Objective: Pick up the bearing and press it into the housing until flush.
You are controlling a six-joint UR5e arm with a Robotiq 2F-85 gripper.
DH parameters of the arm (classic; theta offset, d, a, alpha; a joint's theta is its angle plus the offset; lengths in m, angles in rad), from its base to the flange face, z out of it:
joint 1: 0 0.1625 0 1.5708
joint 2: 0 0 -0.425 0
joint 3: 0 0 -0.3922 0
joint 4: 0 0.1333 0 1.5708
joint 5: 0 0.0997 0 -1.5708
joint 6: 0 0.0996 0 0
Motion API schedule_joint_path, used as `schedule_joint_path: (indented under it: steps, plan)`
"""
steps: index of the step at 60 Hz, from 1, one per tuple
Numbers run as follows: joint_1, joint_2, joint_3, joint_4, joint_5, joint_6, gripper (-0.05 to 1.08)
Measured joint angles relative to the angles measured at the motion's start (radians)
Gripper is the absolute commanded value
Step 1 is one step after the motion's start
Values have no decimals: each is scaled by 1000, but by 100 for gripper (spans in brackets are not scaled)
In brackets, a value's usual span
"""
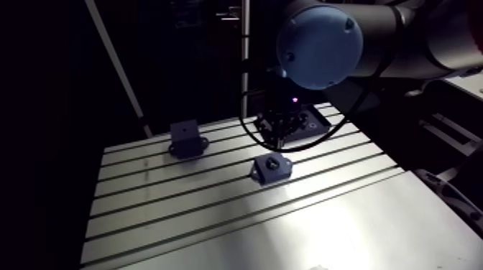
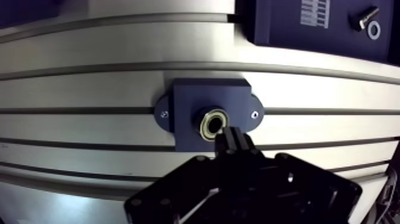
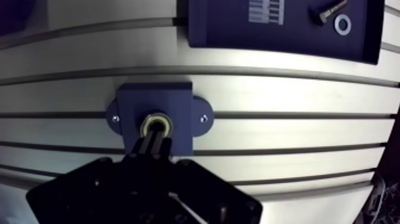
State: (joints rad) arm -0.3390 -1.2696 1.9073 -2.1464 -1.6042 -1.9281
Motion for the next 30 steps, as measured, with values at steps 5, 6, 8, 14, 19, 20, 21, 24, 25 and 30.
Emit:
schedule_joint_path:
  steps: [5,6,8,14,19,20,21,24,25,30]
  plan:
    - [0,5,2,0,1,0,108]
    - [0,5,3,0,1,-1,108]
    - [0,7,3,1,2,-1,108]
    - [0,9,6,0,4,-7,107]
    - [0,12,8,-1,6,-12,108]
    - [0,13,8,-1,6,-13,108]
    - [0,14,8,-1,6,-14,108]
    - [0,17,9,-1,7,-16,108]
    - [0,18,9,-1,8,-16,107]
    - [0,23,10,-2,9,-18,108]
